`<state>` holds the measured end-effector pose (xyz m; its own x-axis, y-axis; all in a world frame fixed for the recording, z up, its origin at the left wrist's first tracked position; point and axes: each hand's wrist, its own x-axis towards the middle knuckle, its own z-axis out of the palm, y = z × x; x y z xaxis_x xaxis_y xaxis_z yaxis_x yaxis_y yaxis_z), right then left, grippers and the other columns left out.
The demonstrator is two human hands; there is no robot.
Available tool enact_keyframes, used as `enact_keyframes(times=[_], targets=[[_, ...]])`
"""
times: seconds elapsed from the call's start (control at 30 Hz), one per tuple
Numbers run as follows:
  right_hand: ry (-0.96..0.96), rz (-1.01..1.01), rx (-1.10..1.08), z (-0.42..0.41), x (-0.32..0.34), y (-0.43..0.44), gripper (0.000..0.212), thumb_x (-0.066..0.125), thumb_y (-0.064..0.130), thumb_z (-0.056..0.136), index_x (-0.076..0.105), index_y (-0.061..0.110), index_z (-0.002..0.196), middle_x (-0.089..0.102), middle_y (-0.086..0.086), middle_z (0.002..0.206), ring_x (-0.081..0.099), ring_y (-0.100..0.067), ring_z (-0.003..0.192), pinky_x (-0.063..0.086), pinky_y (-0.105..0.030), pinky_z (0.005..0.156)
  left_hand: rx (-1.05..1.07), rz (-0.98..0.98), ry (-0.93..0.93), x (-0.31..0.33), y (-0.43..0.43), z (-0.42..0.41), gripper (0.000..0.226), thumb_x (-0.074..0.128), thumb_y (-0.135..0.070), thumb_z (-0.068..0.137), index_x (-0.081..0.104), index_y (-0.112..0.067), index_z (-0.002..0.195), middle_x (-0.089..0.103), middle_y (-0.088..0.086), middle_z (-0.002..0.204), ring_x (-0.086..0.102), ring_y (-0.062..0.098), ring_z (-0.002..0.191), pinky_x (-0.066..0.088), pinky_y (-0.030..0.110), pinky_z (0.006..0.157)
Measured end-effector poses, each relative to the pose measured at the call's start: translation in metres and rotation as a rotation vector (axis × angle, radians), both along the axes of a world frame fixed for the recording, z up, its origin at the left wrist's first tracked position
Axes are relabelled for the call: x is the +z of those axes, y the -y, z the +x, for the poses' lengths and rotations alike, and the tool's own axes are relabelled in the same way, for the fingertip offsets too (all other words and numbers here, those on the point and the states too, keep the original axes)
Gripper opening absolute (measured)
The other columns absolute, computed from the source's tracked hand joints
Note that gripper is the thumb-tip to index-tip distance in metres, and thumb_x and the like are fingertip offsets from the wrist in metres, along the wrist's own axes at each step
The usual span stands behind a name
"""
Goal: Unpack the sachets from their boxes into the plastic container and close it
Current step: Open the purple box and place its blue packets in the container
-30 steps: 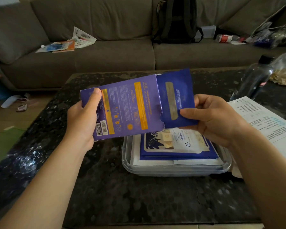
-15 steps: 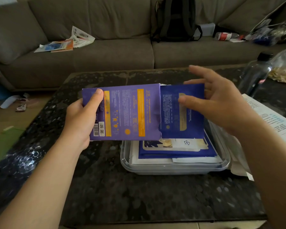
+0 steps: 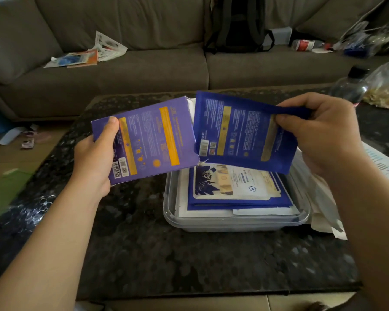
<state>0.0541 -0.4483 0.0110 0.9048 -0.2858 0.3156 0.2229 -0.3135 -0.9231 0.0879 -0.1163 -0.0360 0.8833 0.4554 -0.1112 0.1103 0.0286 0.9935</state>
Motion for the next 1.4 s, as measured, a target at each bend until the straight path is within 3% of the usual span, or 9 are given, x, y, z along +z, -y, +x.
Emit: enact_keyframes(times=[0.2, 0.33, 0.47, 0.67, 0.83, 1.0, 1.17, 1.3, 1.4], targets=[[0.039, 0.185, 0.025, -0.006, -0.005, 0.003, 0.029, 0.065, -0.008, 0.086, 0.070, 0.019, 0.079, 0.073, 0.002, 0.071, 0.073, -0.017, 0.072, 0.058, -0.028, 0.061, 0.040, -0.029, -0.047, -0.003, -0.005, 0.000, 0.032, 0.067, -0.059, 0.095, 0.071, -0.027, 0.101, 0.080, -0.007, 0.086, 0.078, 0.010, 0.067, 0.058, 0.033, 0.065], [0.030, 0.230, 0.060, -0.008, -0.014, 0.002, 0.031, 0.063, -0.011, 0.085, 0.070, 0.017, 0.074, 0.073, -0.002, 0.070, 0.073, -0.024, 0.073, 0.059, -0.038, 0.067, 0.049, -0.027, -0.072, -0.007, -0.007, 0.002, 0.031, 0.069, -0.058, 0.094, 0.071, -0.028, 0.102, 0.080, -0.005, 0.093, 0.079, 0.016, 0.080, 0.063, 0.042, 0.080], [0.012, 0.206, 0.061, -0.012, -0.022, -0.001, 0.032, 0.064, -0.013, 0.083, 0.071, 0.016, 0.072, 0.074, -0.005, 0.074, 0.074, -0.024, 0.078, 0.060, -0.041, 0.072, 0.097, -0.067, -0.094, -0.008, -0.010, 0.004, 0.035, 0.071, -0.058, 0.093, 0.070, -0.026, 0.109, 0.079, -0.003, 0.098, 0.078, 0.018, 0.084, 0.063, 0.043, 0.081], [-0.041, 0.021, 0.093, -0.029, -0.027, 0.000, 0.034, 0.064, -0.012, 0.082, 0.075, 0.019, 0.073, 0.076, -0.002, 0.085, 0.073, -0.015, 0.088, 0.059, -0.033, 0.075, 0.167, -0.169, -0.125, -0.007, -0.014, 0.005, 0.037, 0.071, -0.061, 0.091, 0.064, -0.027, 0.106, 0.075, -0.005, 0.091, 0.076, 0.016, 0.077, 0.057, 0.035, 0.063], [-0.119, -0.182, 0.254, -0.038, -0.032, 0.001, 0.032, 0.064, -0.017, 0.080, 0.075, 0.012, 0.073, 0.077, 0.004, 0.088, 0.072, -0.009, 0.096, 0.060, -0.032, 0.081, 0.135, -0.203, -0.120, -0.003, -0.007, 0.002, 0.045, 0.070, -0.065, 0.090, 0.063, -0.026, 0.111, 0.075, -0.006, 0.089, 0.075, 0.013, 0.070, 0.056, 0.033, 0.059], [-0.283, -0.518, 0.353, -0.038, -0.036, 0.005, 0.038, 0.061, -0.011, 0.080, 0.075, 0.023, 0.069, 0.073, 0.022, 0.094, 0.063, 0.007, 0.104, 0.052, -0.010, 0.081, 0.062, -0.189, -0.104, 0.000, 0.002, -0.001, 0.047, 0.070, -0.069, 0.087, 0.067, -0.029, 0.110, 0.080, -0.006, 0.091, 0.079, 0.013, 0.070, 0.058, 0.033, 0.064], [-0.453, -0.677, 0.400, -0.035, -0.032, 0.005, 0.036, 0.060, -0.001, 0.087, 0.074, 0.030, 0.078, 0.067, 0.020, 0.115, 0.057, -0.007, 0.117, 0.052, -0.024, 0.093, 0.023, -0.166, -0.096, 0.002, 0.011, -0.004, 0.041, 0.067, -0.069, 0.089, 0.068, -0.030, 0.103, 0.080, -0.008, 0.086, 0.078, 0.012, 0.069, 0.059, 0.033, 0.063], [-0.451, -0.820, 0.367, -0.033, -0.029, -0.011, 0.022, 0.055, 0.024, 0.099, 0.068, 0.038, 0.110, 0.059, 0.017, 0.127, 0.058, -0.006, 0.102, 0.049, -0.014, 0.074, -0.006, -0.152, -0.095, 0.003, 0.018, -0.004, 0.044, 0.065, -0.069, 0.091, 0.070, -0.030, 0.110, 0.081, -0.007, 0.092, 0.079, 0.013, 0.073, 0.059, 0.033, 0.065], [-0.437, -0.904, 0.412, -0.027, -0.034, -0.030, 0.043, 0.051, 0.044, 0.100, 0.047, 0.037, 0.143, 0.047, 0.011, 0.150, 0.049, -0.015, 0.132, 0.048, -0.030, 0.101, -0.021, -0.143, -0.109, 0.002, 0.023, -0.005, 0.048, 0.065, -0.071, 0.089, 0.069, -0.030, 0.116, 0.081, -0.006, 0.098, 0.080, 0.015, 0.081, 0.060, 0.035, 0.068]])
